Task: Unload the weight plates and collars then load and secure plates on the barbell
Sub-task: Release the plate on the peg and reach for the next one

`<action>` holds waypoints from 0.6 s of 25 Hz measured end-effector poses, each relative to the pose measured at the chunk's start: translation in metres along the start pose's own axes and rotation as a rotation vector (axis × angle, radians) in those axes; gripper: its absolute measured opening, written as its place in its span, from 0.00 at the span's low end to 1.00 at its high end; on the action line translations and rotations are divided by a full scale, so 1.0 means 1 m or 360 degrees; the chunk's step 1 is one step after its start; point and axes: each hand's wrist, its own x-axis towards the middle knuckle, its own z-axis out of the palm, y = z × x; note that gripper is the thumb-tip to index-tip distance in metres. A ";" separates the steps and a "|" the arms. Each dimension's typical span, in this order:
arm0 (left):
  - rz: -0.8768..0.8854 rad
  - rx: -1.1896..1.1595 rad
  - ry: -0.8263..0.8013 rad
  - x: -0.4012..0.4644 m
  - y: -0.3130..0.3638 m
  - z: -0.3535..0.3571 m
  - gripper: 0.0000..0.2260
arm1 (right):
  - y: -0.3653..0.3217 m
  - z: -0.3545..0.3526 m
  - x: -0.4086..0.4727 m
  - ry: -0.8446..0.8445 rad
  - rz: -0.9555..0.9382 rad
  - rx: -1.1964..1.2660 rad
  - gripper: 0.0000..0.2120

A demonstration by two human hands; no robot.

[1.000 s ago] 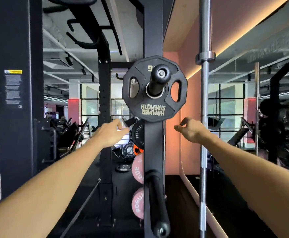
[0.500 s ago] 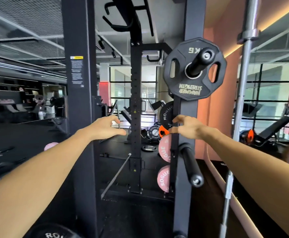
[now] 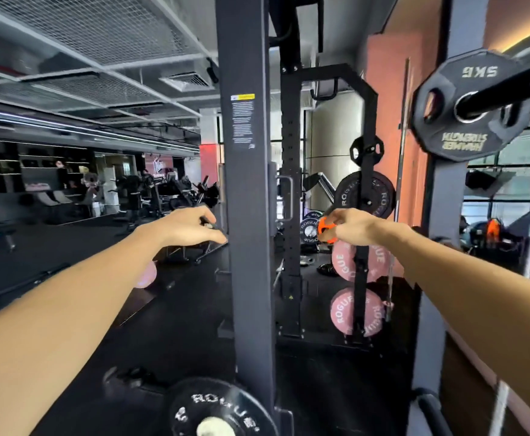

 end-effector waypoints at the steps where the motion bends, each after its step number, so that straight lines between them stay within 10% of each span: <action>1: -0.0006 0.0008 -0.0017 -0.005 -0.021 -0.008 0.25 | -0.016 0.013 -0.002 0.0003 0.0024 -0.0009 0.25; 15: 0.0005 -0.0073 -0.0164 0.032 -0.177 -0.022 0.27 | -0.121 0.132 0.039 -0.0117 0.0136 0.0039 0.23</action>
